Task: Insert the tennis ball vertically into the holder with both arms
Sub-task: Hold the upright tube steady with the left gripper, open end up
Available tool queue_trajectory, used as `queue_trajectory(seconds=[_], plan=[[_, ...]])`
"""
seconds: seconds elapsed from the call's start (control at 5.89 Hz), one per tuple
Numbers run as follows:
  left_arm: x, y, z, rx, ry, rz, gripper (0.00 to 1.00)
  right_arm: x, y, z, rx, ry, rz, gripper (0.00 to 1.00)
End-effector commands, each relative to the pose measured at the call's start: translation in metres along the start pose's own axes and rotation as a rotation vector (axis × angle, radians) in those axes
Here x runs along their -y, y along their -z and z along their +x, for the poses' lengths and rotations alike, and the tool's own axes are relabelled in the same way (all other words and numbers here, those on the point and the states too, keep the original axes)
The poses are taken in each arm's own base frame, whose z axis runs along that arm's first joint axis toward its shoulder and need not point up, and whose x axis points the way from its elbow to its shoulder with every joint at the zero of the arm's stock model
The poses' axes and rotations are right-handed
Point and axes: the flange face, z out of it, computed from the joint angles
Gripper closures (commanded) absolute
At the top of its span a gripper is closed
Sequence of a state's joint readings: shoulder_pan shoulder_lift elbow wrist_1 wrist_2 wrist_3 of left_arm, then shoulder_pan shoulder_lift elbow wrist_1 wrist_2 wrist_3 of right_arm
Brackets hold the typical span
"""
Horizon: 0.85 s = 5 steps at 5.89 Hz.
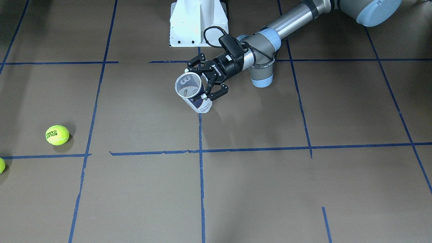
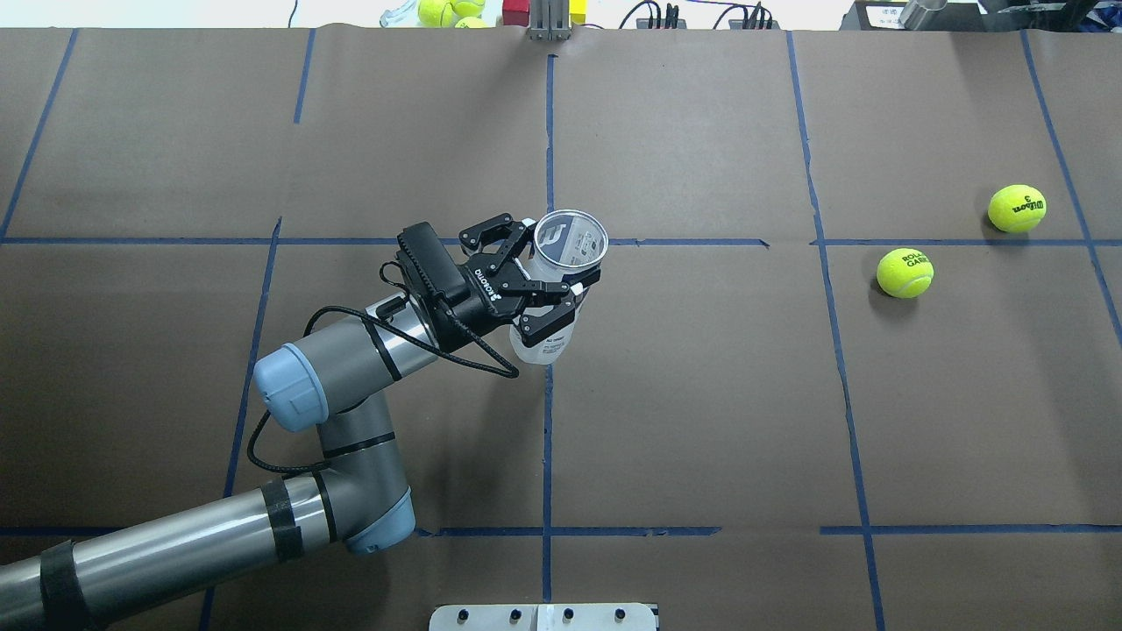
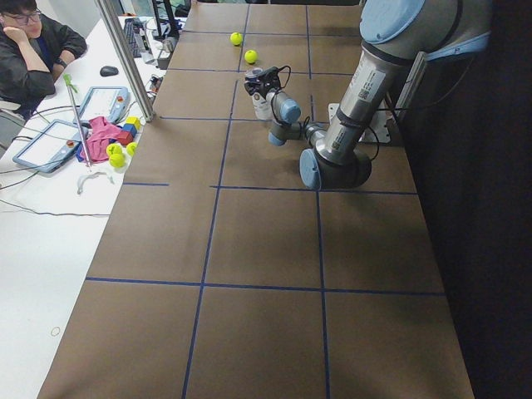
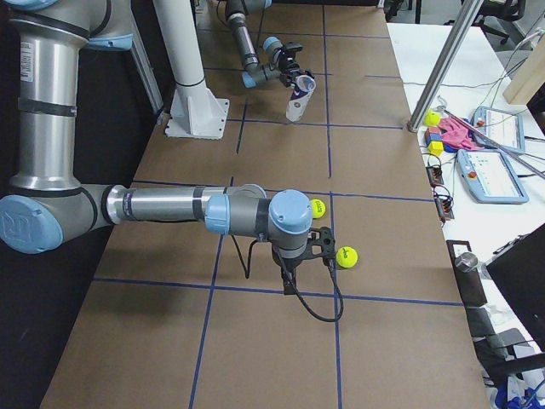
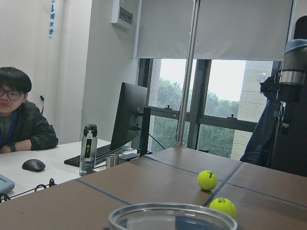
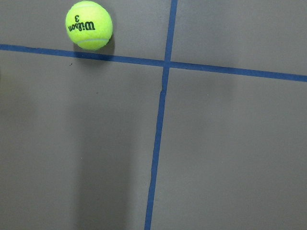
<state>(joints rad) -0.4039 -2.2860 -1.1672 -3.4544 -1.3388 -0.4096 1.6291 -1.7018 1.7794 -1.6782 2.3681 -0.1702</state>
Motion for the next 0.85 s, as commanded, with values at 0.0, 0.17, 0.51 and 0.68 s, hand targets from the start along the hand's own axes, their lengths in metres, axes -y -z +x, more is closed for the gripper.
queue_trajectory(seconds=[0.0, 0.17, 0.51, 0.68], plan=[[-0.0163, 0.0012, -0.0082, -0.011, 0.006, 0.026, 0.29, 0.0003, 0.0002, -0.0002, 0.000, 0.001, 0.000, 0.00], [-0.0177, 0.0013, -0.0088, -0.010, 0.005, 0.024, 0.29, 0.0004, 0.0007, -0.0007, 0.000, 0.002, 0.002, 0.00], [-0.0196, 0.0051, -0.0136, -0.007, -0.001, 0.016, 0.22, 0.0005, 0.0012, -0.0011, -0.002, 0.003, 0.002, 0.00], [-0.0229, 0.0092, -0.0158, -0.007, -0.003, 0.008, 0.22, 0.0006, 0.0012, -0.0012, 0.000, 0.003, 0.003, 0.00]])
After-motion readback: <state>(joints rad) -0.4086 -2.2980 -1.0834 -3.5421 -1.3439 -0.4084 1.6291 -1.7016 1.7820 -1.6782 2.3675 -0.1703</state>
